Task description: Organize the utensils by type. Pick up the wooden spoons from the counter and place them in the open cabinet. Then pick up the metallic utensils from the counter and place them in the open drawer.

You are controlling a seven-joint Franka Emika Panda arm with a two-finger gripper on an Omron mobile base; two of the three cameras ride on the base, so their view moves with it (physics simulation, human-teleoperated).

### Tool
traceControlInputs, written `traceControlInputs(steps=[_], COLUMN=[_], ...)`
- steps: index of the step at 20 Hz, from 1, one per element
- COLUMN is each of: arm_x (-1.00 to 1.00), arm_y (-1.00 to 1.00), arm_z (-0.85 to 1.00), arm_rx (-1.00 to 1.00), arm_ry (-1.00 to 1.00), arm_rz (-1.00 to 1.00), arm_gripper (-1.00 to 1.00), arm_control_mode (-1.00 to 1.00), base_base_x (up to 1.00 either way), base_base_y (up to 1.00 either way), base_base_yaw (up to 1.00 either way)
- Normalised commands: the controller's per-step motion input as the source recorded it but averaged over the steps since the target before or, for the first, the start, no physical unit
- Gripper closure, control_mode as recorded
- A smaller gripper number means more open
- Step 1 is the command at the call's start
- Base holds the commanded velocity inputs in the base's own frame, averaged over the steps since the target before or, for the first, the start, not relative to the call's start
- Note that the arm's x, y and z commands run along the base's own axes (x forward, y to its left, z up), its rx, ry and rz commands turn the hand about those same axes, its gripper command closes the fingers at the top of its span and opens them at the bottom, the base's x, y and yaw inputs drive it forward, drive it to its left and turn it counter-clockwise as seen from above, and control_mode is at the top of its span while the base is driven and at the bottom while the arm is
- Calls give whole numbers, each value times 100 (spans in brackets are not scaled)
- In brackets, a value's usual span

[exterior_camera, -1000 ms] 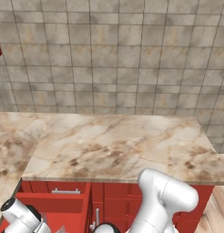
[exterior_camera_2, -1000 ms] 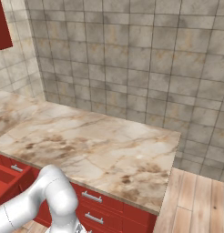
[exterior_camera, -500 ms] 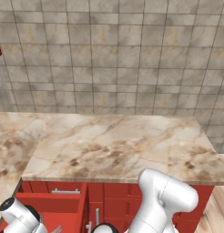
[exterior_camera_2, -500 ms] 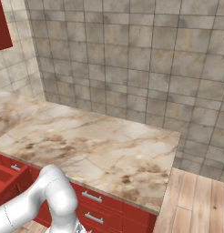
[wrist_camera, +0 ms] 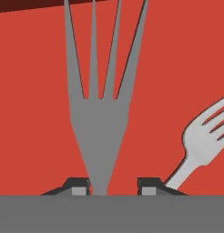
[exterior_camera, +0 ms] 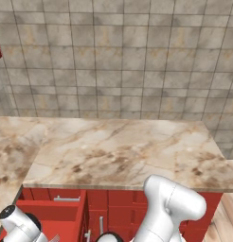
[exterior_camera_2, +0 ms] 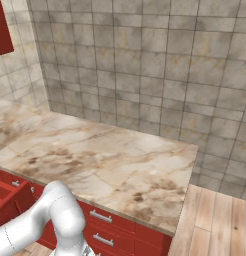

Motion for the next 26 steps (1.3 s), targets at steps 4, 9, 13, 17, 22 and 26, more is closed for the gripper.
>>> traceControlInputs(steps=[4, 9, 13, 17, 22, 26], arm_x=[-19, -24, -37, -38, -29, -16], arm_y=[-5, -8, -22, -28, -25, -20], arm_z=[0, 4, 3, 1, 19, 37], arm_rx=[2, 1, 1, 0, 0, 0], arm_ry=[0, 0, 3, 3, 0, 0], arm_rz=[0, 0, 0, 0, 0, 0], arm_gripper=[-100, -100, -100, -100, -100, -100], arm_control_mode=[-100, -100, -100, -100, -100, -100], base_base_x=[0, 0, 0, 0, 0, 0], base_base_y=[0, 0, 0, 0, 0, 0], base_base_yaw=[0, 0, 0, 0, 0, 0])
